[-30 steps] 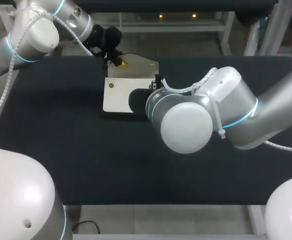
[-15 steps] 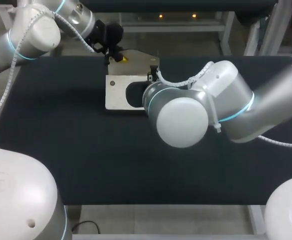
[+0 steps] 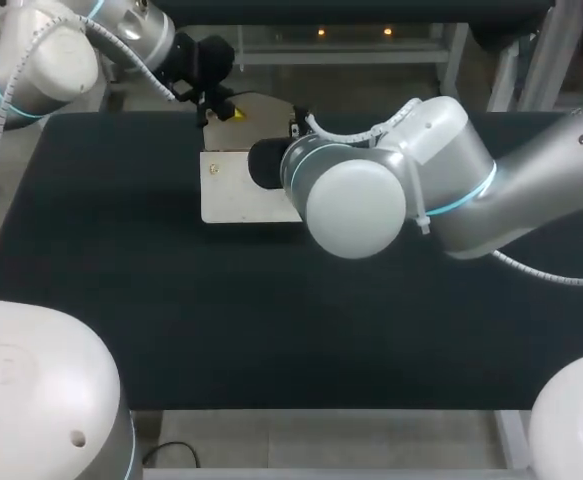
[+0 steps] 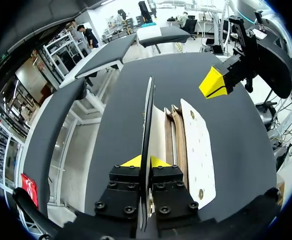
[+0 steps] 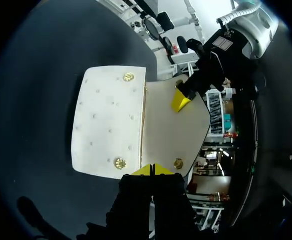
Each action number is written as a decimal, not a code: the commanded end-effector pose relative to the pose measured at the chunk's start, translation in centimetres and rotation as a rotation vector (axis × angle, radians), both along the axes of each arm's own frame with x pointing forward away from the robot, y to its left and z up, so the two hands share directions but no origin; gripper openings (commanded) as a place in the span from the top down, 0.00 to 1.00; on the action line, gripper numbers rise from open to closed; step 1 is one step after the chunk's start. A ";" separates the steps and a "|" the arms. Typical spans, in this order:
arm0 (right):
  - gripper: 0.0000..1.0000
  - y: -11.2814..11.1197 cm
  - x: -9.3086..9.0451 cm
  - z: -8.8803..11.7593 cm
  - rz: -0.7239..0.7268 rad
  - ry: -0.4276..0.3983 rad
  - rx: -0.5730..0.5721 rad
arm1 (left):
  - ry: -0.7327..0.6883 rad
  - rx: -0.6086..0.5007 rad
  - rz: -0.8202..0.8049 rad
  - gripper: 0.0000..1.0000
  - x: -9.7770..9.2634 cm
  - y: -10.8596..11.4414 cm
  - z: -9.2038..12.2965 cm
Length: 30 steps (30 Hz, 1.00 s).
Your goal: Pick up the bag, open it, inspect its contents, close it, and place it on the opposite side
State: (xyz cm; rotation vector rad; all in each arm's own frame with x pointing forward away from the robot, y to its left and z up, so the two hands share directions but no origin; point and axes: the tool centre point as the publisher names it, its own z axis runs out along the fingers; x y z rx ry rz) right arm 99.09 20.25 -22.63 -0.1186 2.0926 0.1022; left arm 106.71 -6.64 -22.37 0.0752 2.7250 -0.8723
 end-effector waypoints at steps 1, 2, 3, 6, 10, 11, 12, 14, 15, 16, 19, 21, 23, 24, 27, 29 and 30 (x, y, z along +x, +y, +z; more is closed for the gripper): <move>1.00 -0.1 0.6 -0.4 -0.011 -0.009 -0.002 | 0.003 0.000 -0.003 1.00 -0.4 0.0 0.3; 1.00 -0.2 0.9 -0.5 -0.016 -0.009 -0.005 | 0.008 -0.003 -0.013 1.00 -0.5 0.0 0.3; 1.00 -0.3 1.2 -0.6 -0.025 -0.008 -0.013 | 0.008 -0.003 -0.011 1.00 -0.6 -0.1 0.3; 1.00 -0.1 1.8 -1.0 -0.036 -0.003 -0.024 | 0.015 -0.009 -0.010 1.00 -0.8 -0.2 0.2; 1.00 0.3 2.6 -1.7 -0.059 0.006 -0.053 | 0.023 -0.015 -0.010 1.00 -1.2 -0.3 0.2; 1.00 0.4 2.8 -1.8 -0.062 0.006 -0.055 | 0.023 -0.016 -0.010 1.00 -1.2 -0.4 0.2; 1.00 0.4 2.9 -1.8 -0.062 0.007 -0.053 | 0.023 -0.016 -0.010 1.00 -1.3 -0.4 0.2; 1.00 0.5 3.1 -2.0 -0.071 0.008 -0.060 | 0.024 -0.013 -0.012 1.00 -1.5 -0.5 0.2; 1.00 0.5 3.3 -2.0 -0.072 0.008 -0.061 | 0.025 -0.010 -0.013 1.00 -1.6 -0.6 0.2; 1.00 0.5 3.4 -2.0 -0.078 0.007 -0.068 | 0.026 -0.009 -0.015 1.00 -1.6 -0.6 0.2; 1.00 0.5 3.7 -2.2 -0.096 0.007 -0.081 | 0.029 -0.014 -0.026 1.00 -1.8 -0.7 0.1; 1.00 0.4 3.8 -2.4 -0.101 0.010 -0.082 | 0.029 -0.015 -0.027 1.00 -1.9 -0.7 0.1; 1.00 0.3 3.8 -2.6 -0.103 0.016 -0.082 | 0.034 -0.021 -0.031 1.00 -2.0 -0.7 0.2; 1.00 0.2 3.8 -2.8 -0.104 0.019 -0.083 | 0.034 -0.023 -0.031 1.00 -2.0 -0.7 0.2; 1.00 0.0 3.8 -3.4 -0.110 0.037 -0.086 | 0.036 -0.029 -0.031 1.00 -2.0 -0.7 0.3; 1.00 -0.1 3.5 -3.9 -0.113 0.050 -0.081 | 0.036 -0.032 -0.028 1.00 -2.0 -0.7 0.3; 1.00 -0.2 3.3 -4.1 -0.113 0.056 -0.079 | 0.036 -0.038 -0.024 1.00 -2.0 -0.6 0.3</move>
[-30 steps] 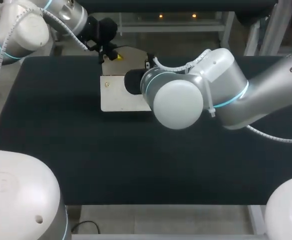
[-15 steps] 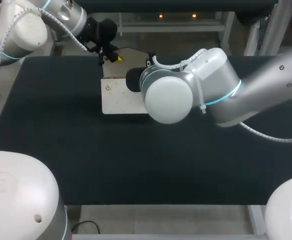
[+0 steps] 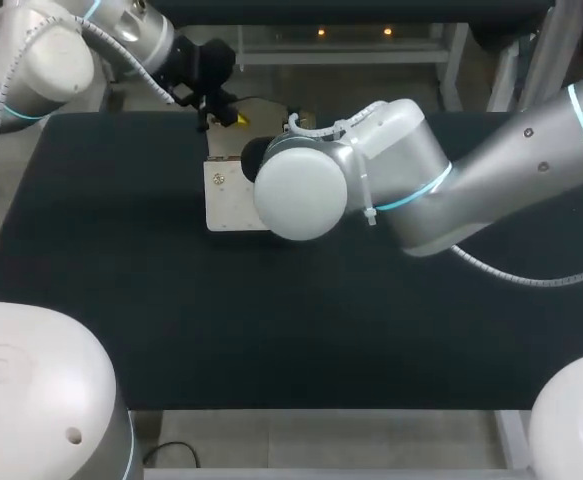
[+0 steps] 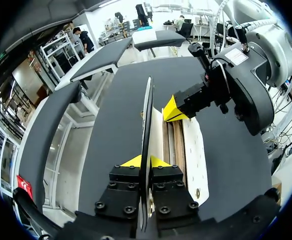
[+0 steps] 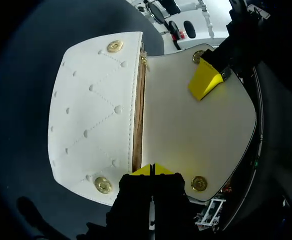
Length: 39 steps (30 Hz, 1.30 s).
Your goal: Pick up the bag, open it, inspect its contents, close it, and place it on the opposite side
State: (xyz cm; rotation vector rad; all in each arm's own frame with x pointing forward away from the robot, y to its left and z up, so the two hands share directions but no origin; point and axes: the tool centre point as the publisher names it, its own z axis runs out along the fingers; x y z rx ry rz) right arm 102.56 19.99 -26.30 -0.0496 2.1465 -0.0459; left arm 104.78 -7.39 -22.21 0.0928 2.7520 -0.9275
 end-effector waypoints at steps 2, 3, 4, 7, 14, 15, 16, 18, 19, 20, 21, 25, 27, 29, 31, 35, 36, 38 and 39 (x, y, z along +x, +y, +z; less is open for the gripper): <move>1.00 0.0 -0.5 -0.8 -0.004 0.020 0.008 | 0.000 -0.016 0.009 1.00 0.0 0.2 0.2; 1.00 -0.1 -0.7 -1.0 -0.004 0.028 0.012 | 0.005 -0.027 0.010 1.00 0.0 0.2 0.2; 1.00 -0.2 -0.8 -1.2 -0.006 0.035 0.019 | 0.005 -0.027 0.011 1.00 0.0 0.2 0.3; 1.00 -0.3 -1.4 -1.8 -0.003 0.053 0.038 | 0.004 -0.034 0.017 1.00 0.0 0.2 0.3; 1.00 0.1 -2.5 -2.6 0.014 0.079 0.055 | 0.006 -0.056 0.018 1.00 0.1 0.2 0.4; 1.00 0.1 -2.6 -2.7 0.015 0.081 0.058 | 0.007 -0.059 0.017 1.00 0.0 0.2 0.5; 1.00 0.2 -2.6 -2.7 0.016 0.082 0.062 | 0.006 -0.062 0.016 1.00 0.0 0.2 0.6; 1.00 0.2 -2.6 -2.6 0.017 0.081 0.064 | 0.004 -0.065 0.012 1.00 -0.2 0.1 0.7; 1.00 0.3 -2.4 -2.4 0.018 0.075 0.064 | 0.003 -0.066 0.009 1.00 -0.4 0.0 0.7; 1.00 0.3 -2.3 -2.3 0.018 0.072 0.064 | 0.003 -0.067 0.007 1.00 -0.5 0.0 0.7; 1.00 0.3 -2.1 -2.1 0.018 0.068 0.065 | 0.002 -0.068 0.005 1.00 -0.6 -0.1 0.7; 1.00 0.6 -1.3 -1.6 0.020 0.049 0.061 | -0.003 -0.075 0.000 1.00 -1.1 -0.2 0.9; 1.00 0.9 -1.0 -1.6 0.023 0.045 0.059 | -0.007 -0.077 0.002 1.00 -1.3 -0.2 1.0; 1.00 1.1 -0.8 -1.5 0.027 0.042 0.056 | -0.006 -0.077 0.009 1.00 -1.4 -0.2 1.0; 1.00 1.4 -0.6 -1.5 0.029 0.040 0.056 | 0.001 -0.077 0.024 1.00 -1.5 -0.2 1.0; 1.00 1.7 -0.5 -2.0 0.034 0.051 0.056 | 0.024 -0.088 0.049 1.00 -1.3 -0.2 0.9; 1.00 1.8 -0.5 -2.2 0.034 0.054 0.054 | 0.029 -0.092 0.054 1.00 -1.3 -0.2 0.9; 1.00 1.8 -0.7 -2.4 0.036 0.064 0.055 | 0.035 -0.098 0.068 1.00 -1.1 0.0 0.9; 1.00 1.8 -0.8 -2.5 0.036 0.068 0.055 | 0.039 -0.102 0.077 1.00 -1.0 0.1 0.9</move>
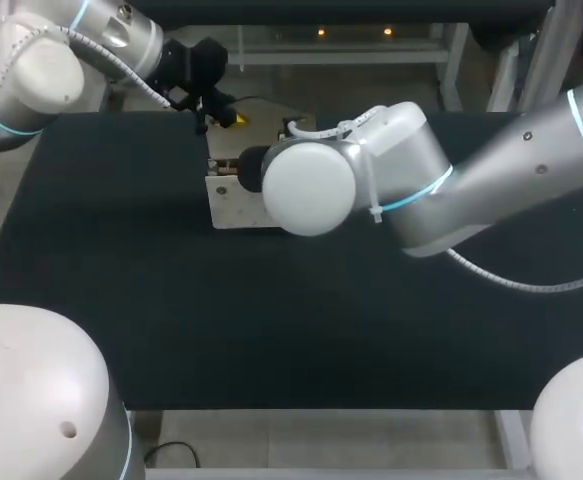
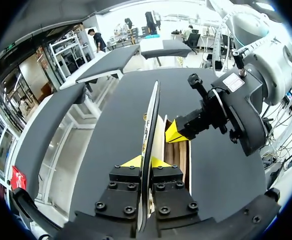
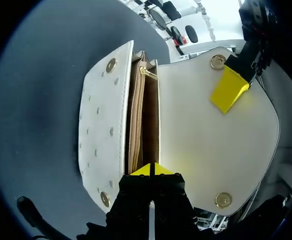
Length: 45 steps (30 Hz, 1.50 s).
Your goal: Pick up the bag, open it, inspect its contents, close it, and place it on the opposite side
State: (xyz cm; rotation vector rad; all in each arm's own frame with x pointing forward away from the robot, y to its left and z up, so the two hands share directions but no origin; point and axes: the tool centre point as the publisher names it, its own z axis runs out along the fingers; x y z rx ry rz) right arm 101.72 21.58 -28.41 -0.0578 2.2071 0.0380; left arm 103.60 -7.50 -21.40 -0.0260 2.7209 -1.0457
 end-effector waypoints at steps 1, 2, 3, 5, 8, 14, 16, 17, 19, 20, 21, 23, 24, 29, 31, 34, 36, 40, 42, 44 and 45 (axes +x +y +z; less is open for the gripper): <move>1.00 0.2 0.0 -0.5 0.000 0.007 -0.002 | 0.006 -0.012 0.021 1.00 0.2 0.2 0.0; 1.00 0.1 -0.2 -0.6 -0.001 0.013 -0.001 | 0.012 -0.019 0.031 1.00 0.3 0.3 0.0; 1.00 0.1 -0.3 -0.7 -0.002 0.018 -0.001 | 0.016 -0.025 0.034 1.00 0.4 0.4 0.1; 1.00 0.0 -0.4 -0.9 -0.004 0.024 -0.002 | 0.017 -0.026 0.035 1.00 0.5 0.5 0.1; 1.00 -0.3 -0.6 -1.4 -0.012 0.046 0.000 | 0.028 -0.035 0.025 1.00 0.5 0.6 0.2; 1.00 -0.4 -0.7 -2.1 -0.013 0.070 -0.001 | 0.050 -0.048 -0.018 1.00 0.3 0.5 0.4; 1.00 -0.3 -0.7 -2.4 -0.012 0.078 -0.003 | 0.056 -0.051 -0.028 1.00 0.2 0.5 0.5; 1.00 -0.3 -0.7 -2.5 -0.011 0.079 -0.004 | 0.063 -0.056 -0.040 1.00 0.1 0.5 0.5; 1.00 -0.3 -0.6 -2.5 -0.012 0.080 -0.005 | 0.068 -0.058 -0.049 1.00 0.0 0.4 0.5; 1.00 -0.3 -0.5 -2.5 -0.013 0.076 -0.002 | 0.076 -0.061 -0.064 1.00 -0.1 0.3 0.5; 1.00 -0.3 -0.4 -2.5 -0.013 0.075 -0.001 | 0.083 -0.062 -0.075 1.00 -0.3 0.3 0.5; 1.00 -0.3 -0.2 -2.5 -0.013 0.069 -0.001 | 0.085 -0.059 -0.084 1.00 -0.4 0.1 0.5; 1.00 -0.2 -0.1 -2.4 -0.012 0.067 -0.001 | 0.087 -0.060 -0.089 1.00 -0.5 0.1 0.5; 1.00 0.0 0.5 -2.5 -0.006 0.055 -0.003 | 0.096 -0.058 -0.104 1.00 -0.8 0.0 0.6; 1.00 0.0 0.6 -2.6 -0.006 0.056 -0.003 | 0.099 -0.058 -0.108 1.00 -0.8 0.0 0.6; 1.00 -0.1 0.6 -2.7 -0.008 0.069 0.000 | 0.096 -0.054 -0.111 1.00 -1.1 0.0 0.7; 1.00 -0.2 0.5 -3.0 -0.009 0.085 -0.002 | 0.095 -0.056 -0.119 1.00 -1.2 0.0 0.8; 1.00 -0.4 0.2 -3.6 -0.011 0.109 -0.002 | 0.109 -0.062 -0.140 1.00 -1.4 -0.1 0.6; 0.92 -0.5 0.1 -3.7 -0.012 0.114 -0.003 | 0.123 -0.063 -0.153 1.00 -1.5 -0.2 0.4; 0.83 -0.6 -0.1 -3.6 -0.015 0.116 -0.003 | 0.129 -0.064 -0.156 1.00 -1.5 -0.2 0.3; 0.82 -0.7 -0.1 -3.5 -0.015 0.116 -0.002 | 0.134 -0.065 -0.159 1.00 -1.5 -0.3 0.3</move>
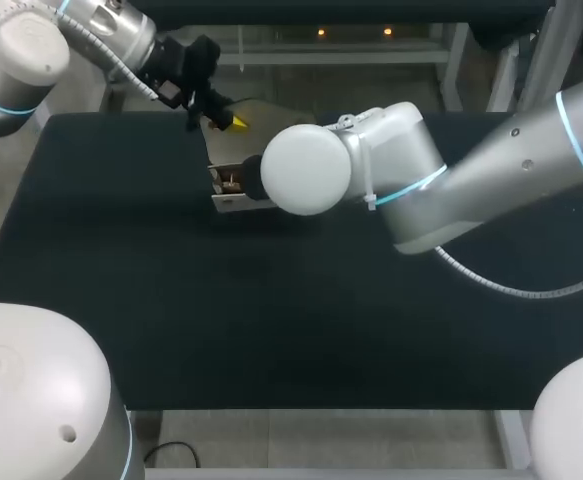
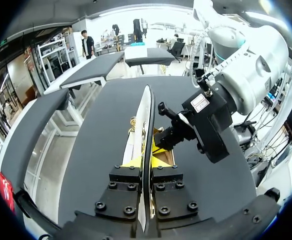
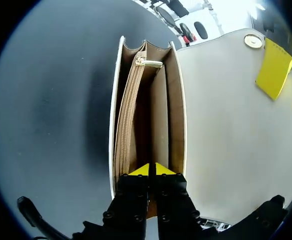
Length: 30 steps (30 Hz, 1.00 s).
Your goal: Pick up the bag, open it, inspect its contents, close it, and place it on the opposite side
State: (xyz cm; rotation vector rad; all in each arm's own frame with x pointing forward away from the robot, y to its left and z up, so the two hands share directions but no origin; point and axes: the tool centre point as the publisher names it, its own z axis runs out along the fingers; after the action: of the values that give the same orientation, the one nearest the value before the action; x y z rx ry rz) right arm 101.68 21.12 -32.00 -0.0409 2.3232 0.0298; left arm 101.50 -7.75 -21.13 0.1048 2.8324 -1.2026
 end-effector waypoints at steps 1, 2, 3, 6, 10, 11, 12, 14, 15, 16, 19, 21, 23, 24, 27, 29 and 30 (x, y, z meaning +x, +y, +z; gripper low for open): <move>0.80 -0.2 -0.1 0.1 0.000 -0.001 0.001 | 0.017 -0.004 -0.016 1.00 0.6 0.0 0.0; 0.75 -0.2 -0.1 0.2 0.000 -0.003 0.000 | 0.019 -0.004 -0.018 1.00 0.5 -0.1 0.0; 0.65 -0.3 -0.1 0.2 0.000 -0.004 0.000 | 0.020 -0.004 -0.022 1.00 0.5 -0.1 0.0; 0.54 -0.3 0.0 0.1 0.000 -0.002 -0.001 | 0.024 -0.007 -0.029 1.00 0.4 -0.3 -0.1; 0.52 -0.2 -0.1 -0.2 0.003 0.007 0.003 | 0.030 -0.007 -0.037 1.00 0.4 -0.4 -0.2; 0.53 -0.2 -0.1 -0.3 0.004 0.008 0.004 | 0.031 -0.006 -0.037 1.00 0.3 -0.4 -0.2; 0.53 -0.2 -0.1 -0.3 0.005 0.010 0.004 | 0.032 -0.006 -0.038 1.00 0.3 -0.4 -0.2; 0.53 -0.1 0.0 -0.3 0.007 0.012 0.005 | 0.035 -0.005 -0.040 1.00 0.3 -0.5 -0.3; 0.53 -0.1 0.0 -0.2 0.008 0.011 0.005 | 0.036 -0.004 -0.040 1.00 0.3 -0.5 -0.4; 0.53 -0.1 0.1 0.0 0.009 0.006 0.005 | 0.037 -0.003 -0.039 1.00 0.4 -0.5 -0.4; 0.55 -0.3 0.0 1.2 0.003 -0.030 0.012 | 0.025 0.002 -0.031 1.00 0.4 -0.5 -0.2; 0.56 -0.5 -0.3 2.4 -0.003 -0.066 0.026 | 0.010 0.009 -0.025 1.00 0.3 -0.5 0.0; 0.67 -0.5 -0.6 3.5 -0.002 -0.098 0.035 | 0.002 0.012 -0.022 1.00 0.2 -0.6 0.2; 0.73 -0.6 -0.8 4.1 -0.003 -0.115 0.037 | -0.008 0.016 -0.016 1.00 0.2 -0.6 0.3; 0.80 -0.5 -1.4 5.7 0.002 -0.159 0.041 | -0.013 0.019 -0.014 1.00 0.1 -0.8 0.5; 0.81 -0.6 -1.8 6.4 -0.003 -0.187 0.048 | -0.015 0.024 -0.012 1.00 0.0 -0.9 0.5; 0.82 -0.6 -2.0 6.8 -0.003 -0.199 0.049 | -0.018 0.028 -0.008 1.00 -0.1 -0.9 0.5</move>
State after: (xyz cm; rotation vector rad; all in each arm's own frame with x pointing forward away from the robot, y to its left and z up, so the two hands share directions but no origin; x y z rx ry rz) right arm 101.19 21.15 -25.81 -0.0143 2.1464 0.0703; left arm 102.02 -8.51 -20.90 0.1394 2.8446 -1.1727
